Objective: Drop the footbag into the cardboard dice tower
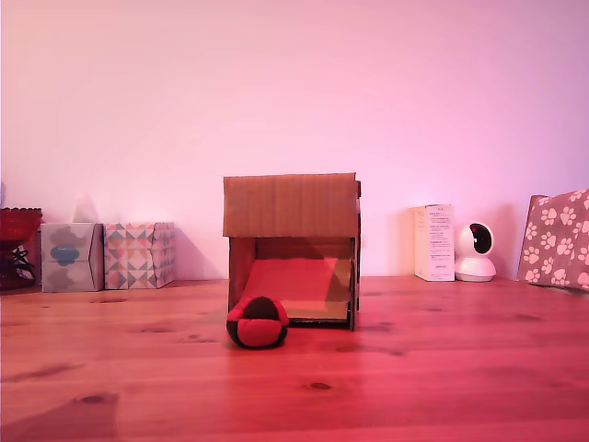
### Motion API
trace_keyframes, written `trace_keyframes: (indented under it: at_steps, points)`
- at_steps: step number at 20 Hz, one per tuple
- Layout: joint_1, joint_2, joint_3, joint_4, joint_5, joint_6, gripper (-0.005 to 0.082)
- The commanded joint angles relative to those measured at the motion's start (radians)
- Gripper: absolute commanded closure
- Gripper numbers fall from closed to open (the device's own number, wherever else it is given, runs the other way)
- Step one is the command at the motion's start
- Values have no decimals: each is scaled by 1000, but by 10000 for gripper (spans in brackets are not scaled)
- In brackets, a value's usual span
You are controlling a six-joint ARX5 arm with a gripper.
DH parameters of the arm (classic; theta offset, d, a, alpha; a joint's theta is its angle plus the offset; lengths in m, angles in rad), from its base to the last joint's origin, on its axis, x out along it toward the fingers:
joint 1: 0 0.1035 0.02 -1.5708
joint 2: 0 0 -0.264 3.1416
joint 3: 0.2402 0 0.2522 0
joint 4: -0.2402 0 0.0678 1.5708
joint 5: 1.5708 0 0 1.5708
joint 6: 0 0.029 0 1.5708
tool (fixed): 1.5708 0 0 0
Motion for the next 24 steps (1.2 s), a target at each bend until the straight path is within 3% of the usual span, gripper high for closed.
trace_keyframes:
  at_steps: [1, 6, 7, 12, 16, 20, 24]
  points:
    - [4, -10, -14, -161, -6, 4, 788]
    - [4, -10, -14, -161, -6, 3, 788]
    - [4, -10, -14, -158, -4, -19, 788]
    - [3, -10, 16, -105, 115, -85, 788]
    - [-8, -9, 65, -108, 195, -102, 788]
    - [-53, 64, 121, -107, 238, -110, 788]
    - [-157, 210, 146, -64, 256, -98, 788]
